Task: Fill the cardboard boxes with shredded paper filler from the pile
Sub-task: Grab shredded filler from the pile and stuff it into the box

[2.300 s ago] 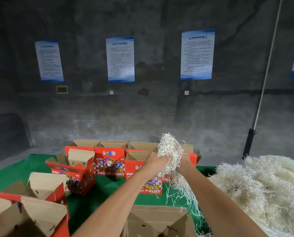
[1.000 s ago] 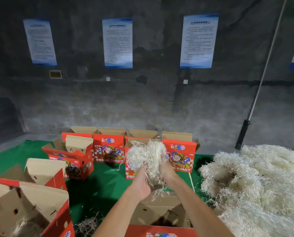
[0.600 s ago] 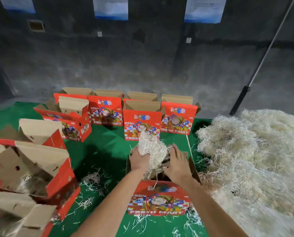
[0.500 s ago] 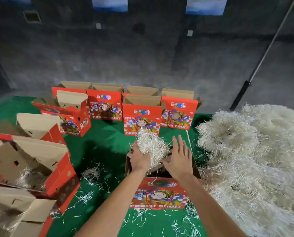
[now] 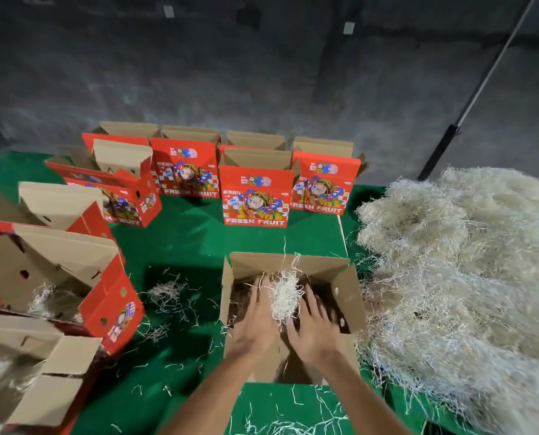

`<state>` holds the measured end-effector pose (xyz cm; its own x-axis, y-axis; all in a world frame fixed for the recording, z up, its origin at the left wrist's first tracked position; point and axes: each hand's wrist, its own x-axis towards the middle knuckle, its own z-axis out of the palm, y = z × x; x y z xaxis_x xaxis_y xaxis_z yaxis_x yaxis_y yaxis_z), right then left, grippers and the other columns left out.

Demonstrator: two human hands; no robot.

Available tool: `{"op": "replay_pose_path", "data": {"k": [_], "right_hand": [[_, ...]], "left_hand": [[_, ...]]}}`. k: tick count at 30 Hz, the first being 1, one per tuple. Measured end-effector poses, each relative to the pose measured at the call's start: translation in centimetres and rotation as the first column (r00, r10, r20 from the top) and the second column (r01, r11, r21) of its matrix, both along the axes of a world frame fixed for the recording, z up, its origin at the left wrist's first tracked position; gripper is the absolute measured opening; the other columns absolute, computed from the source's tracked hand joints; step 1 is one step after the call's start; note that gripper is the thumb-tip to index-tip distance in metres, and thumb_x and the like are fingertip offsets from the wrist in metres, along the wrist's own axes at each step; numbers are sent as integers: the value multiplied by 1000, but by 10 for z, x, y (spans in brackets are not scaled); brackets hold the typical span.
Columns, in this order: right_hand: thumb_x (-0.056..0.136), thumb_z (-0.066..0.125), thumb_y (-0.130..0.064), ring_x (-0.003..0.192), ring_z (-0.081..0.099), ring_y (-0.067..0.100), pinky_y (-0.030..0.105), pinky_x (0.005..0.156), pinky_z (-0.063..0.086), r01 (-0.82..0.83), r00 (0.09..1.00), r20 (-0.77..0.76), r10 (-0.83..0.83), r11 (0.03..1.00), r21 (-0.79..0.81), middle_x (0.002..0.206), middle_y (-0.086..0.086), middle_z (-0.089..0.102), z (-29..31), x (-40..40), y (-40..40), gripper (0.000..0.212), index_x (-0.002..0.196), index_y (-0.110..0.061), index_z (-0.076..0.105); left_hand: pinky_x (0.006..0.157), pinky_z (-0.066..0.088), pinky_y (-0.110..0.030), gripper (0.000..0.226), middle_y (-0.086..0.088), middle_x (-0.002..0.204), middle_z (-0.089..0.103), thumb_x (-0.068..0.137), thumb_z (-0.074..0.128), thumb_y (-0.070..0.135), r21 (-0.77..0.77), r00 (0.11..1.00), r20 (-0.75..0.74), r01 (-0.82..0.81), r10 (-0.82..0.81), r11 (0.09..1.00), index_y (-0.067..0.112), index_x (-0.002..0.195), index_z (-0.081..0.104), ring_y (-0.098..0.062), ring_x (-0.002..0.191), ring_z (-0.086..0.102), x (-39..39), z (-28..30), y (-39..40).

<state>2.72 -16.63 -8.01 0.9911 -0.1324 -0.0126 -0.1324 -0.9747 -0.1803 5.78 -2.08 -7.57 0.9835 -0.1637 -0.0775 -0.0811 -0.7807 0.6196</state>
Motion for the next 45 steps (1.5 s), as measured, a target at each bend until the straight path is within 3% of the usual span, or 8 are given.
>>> {"op": "replay_pose_path", "data": {"k": [2, 5, 8, 10, 26, 37, 43, 45], "right_hand": [[91, 10, -60, 140, 40, 26, 44, 113, 33, -17, 999, 42, 17, 1000, -8, 164, 2, 21, -1, 0, 4, 76, 146, -21, 45], [91, 9, -57, 98, 69, 21, 36, 84, 54, 60, 989, 133, -62, 998, 22, 122, 3, 68, -1, 2, 5, 73, 122, -22, 65], [93, 10, -54, 56, 58, 13, 26, 49, 38, 1, 994, 107, 6, 998, -63, 65, -7, 61, 1, 5, 1, 60, 80, -25, 62], [94, 43, -41, 43, 40, 12, 23, 43, 28, -67, 989, 122, 86, 985, -156, 50, -5, 51, 2, 2, -2, 37, 64, -22, 55], [97, 27, -40, 40, 57, 23, 28, 44, 35, 45, 982, 185, -30, 996, -79, 45, 4, 58, 3, 2, 15, 68, 50, -10, 65], [101, 47, -22, 101, 64, 27, 34, 83, 51, 64, 954, 251, -163, 931, 361, 113, 13, 65, 26, 34, 1, 33, 133, -11, 47], [103, 43, -28, 110, 61, 28, 39, 93, 50, 90, 968, 180, -175, 913, 399, 118, 13, 65, 42, 47, 15, 34, 134, -16, 46], [103, 24, -49, 102, 66, 29, 40, 86, 53, 121, 964, 170, -206, 904, 410, 107, 10, 70, 54, 53, 21, 48, 117, -18, 58]], "left_hand": [[70, 59, -30, 75, 12, 124, 51, 89, 55, 7, -51, 995, -97, -17, 12, 999, 32, 149, 19, -11, 90, 64, -2, -3, 3], [72, 59, -33, 60, 7, 107, 60, 89, 57, 20, -28, 996, -51, -74, 73, 997, 29, 139, 25, -9, 85, 62, -7, 0, 0], [80, 56, -43, 53, 1, 105, 59, 88, 54, 28, 32, 992, -55, -112, 114, 993, 23, 137, 34, -17, 88, 61, -8, 9, -2], [81, 57, -42, 49, 2, 103, 62, 86, 57, 33, 98, 993, -44, -108, 112, 989, 22, 132, 43, -17, 85, 62, -8, 12, -2], [76, 56, -31, 37, 2, 83, 74, 71, 49, 45, 271, 977, 98, -209, 189, 940, 22, 92, 69, -22, 77, 71, -9, -4, -1], [55, 47, -29, 71, 5, 80, 67, 81, 65, 33, 207, 949, 248, -247, 193, 947, 24, 141, 29, -17, 61, 60, 27, 45, 44], [58, 41, -28, 39, 10, 77, 61, 89, 63, 38, 279, 966, 136, -251, 220, 927, 23, 122, 49, -14, 63, 51, 47, 70, 58], [55, 41, -23, 22, 10, 74, 65, 91, 61, 36, 86, 969, 58, -245, 240, 966, 20, 106, 56, -10, 57, 53, 51, 69, 56]]}}
